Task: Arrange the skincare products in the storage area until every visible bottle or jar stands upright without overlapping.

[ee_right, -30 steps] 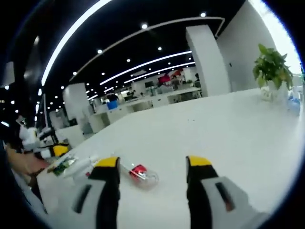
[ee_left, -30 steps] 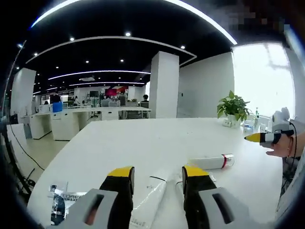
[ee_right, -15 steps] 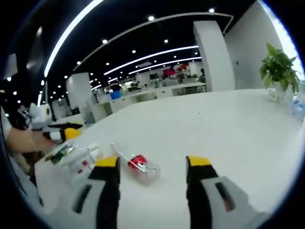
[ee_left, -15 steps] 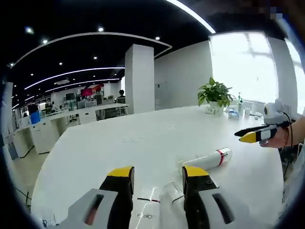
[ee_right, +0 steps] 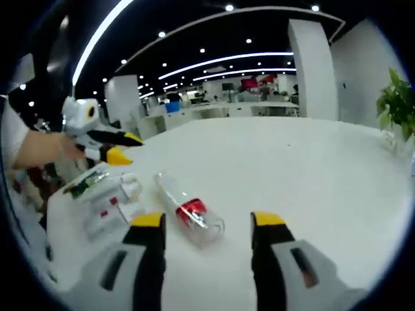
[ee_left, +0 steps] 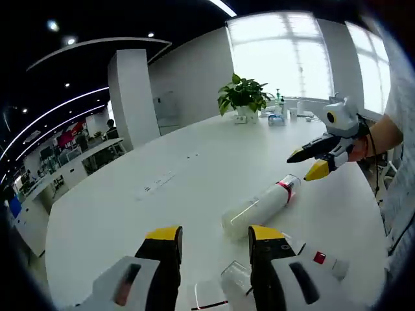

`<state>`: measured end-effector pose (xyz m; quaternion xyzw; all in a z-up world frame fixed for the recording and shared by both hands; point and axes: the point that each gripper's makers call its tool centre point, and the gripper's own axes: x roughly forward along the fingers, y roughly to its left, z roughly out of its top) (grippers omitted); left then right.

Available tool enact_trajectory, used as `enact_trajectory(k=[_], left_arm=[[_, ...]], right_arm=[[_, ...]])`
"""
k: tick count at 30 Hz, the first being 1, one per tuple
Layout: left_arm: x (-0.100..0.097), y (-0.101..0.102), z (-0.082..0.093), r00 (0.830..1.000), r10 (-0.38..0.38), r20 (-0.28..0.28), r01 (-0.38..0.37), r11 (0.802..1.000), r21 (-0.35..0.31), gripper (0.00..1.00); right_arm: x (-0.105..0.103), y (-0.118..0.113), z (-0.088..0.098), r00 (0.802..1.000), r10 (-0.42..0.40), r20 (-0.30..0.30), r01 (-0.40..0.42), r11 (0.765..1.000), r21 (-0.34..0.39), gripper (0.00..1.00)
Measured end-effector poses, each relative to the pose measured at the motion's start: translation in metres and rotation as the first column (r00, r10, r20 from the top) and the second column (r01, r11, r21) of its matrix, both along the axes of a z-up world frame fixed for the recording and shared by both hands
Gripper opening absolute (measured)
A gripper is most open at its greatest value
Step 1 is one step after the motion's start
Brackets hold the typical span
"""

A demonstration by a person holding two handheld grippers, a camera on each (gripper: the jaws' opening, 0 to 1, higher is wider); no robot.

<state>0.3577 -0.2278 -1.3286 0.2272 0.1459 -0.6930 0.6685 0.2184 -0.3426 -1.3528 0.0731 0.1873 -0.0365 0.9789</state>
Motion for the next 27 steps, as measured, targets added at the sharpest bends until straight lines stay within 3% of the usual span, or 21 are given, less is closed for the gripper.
enact_trajectory(k=[6, 9, 12, 16, 17, 20, 24, 27], left_arm=[[-0.011, -0.019, -0.015, 0.992, -0.125, -0.024, 0.126, 0.989, 0.078, 0.42], [-0.017, -0.028, -0.026, 0.972, -0.233, -0.003, 0.231, 0.961, 0.151, 0.42], [-0.017, -0.033, -0.029, 0.960, -0.279, 0.029, 0.268, 0.944, 0.190, 0.41], [-0.027, -0.039, -0.037, 0.925, -0.380, -0.011, 0.369, 0.892, 0.262, 0.39], [-0.027, -0.040, -0.041, 0.914, -0.406, 0.001, 0.388, 0.875, 0.288, 0.39], [-0.025, -0.041, -0.047, 0.903, -0.430, 0.022, 0.399, 0.854, 0.333, 0.36], [-0.027, -0.043, -0.055, 0.868, -0.496, 0.023, 0.444, 0.796, 0.410, 0.34], [-0.026, -0.045, -0.056, 0.864, -0.503, 0.029, 0.441, 0.783, 0.438, 0.32]], right_arm=[[0.006, 0.004, -0.006, 0.999, 0.046, -0.024, -0.046, 0.999, -0.008, 0.49], [0.009, 0.007, -0.011, 0.995, 0.082, -0.049, -0.082, 0.996, -0.018, 0.49], [0.012, 0.008, -0.014, 0.992, 0.106, -0.066, -0.108, 0.994, -0.032, 0.48], [0.017, 0.009, -0.015, 0.989, 0.129, -0.073, -0.132, 0.991, -0.034, 0.46], [0.018, 0.011, -0.016, 0.987, 0.142, -0.076, -0.144, 0.989, -0.030, 0.45], [0.019, 0.013, -0.018, 0.984, 0.154, -0.084, -0.157, 0.987, -0.029, 0.45], [0.022, 0.015, -0.021, 0.978, 0.183, -0.102, -0.189, 0.981, -0.044, 0.43], [0.024, 0.016, -0.023, 0.972, 0.205, -0.117, -0.212, 0.976, -0.053, 0.39]])
